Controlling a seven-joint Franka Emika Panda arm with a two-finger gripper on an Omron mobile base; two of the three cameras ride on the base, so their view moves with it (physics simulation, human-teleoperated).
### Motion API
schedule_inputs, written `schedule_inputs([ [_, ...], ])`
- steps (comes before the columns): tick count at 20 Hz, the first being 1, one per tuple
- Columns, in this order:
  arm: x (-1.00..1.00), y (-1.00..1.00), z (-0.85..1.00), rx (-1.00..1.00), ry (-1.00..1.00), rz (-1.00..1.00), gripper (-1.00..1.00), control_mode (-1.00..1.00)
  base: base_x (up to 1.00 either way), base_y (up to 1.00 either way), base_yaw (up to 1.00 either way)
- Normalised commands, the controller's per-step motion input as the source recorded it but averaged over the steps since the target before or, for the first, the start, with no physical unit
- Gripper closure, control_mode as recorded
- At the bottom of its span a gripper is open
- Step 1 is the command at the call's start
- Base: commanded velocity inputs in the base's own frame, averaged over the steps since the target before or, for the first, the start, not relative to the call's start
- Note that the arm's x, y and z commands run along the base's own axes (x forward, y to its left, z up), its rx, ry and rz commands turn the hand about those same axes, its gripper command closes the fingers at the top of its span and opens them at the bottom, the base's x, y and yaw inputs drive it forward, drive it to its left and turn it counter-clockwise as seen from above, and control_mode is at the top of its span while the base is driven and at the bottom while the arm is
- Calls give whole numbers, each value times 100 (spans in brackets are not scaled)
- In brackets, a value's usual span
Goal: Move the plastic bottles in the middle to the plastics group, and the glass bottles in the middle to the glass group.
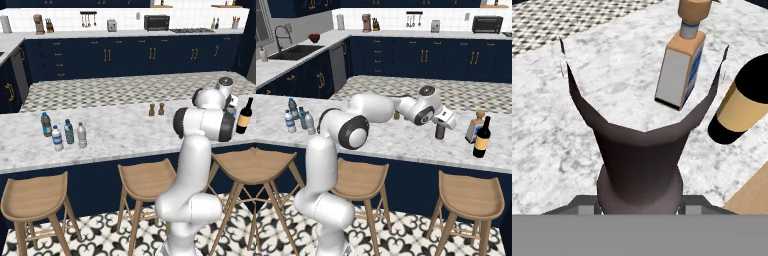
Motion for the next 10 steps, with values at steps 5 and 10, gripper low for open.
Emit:
schedule_inputs([
  [5, -7, -30, 0, 1, 0, -13, 100, -100, 0, 0, 0],
  [10, 0, -58, 0, 6, 0, -8, 100, -100, 0, 0, 0],
])
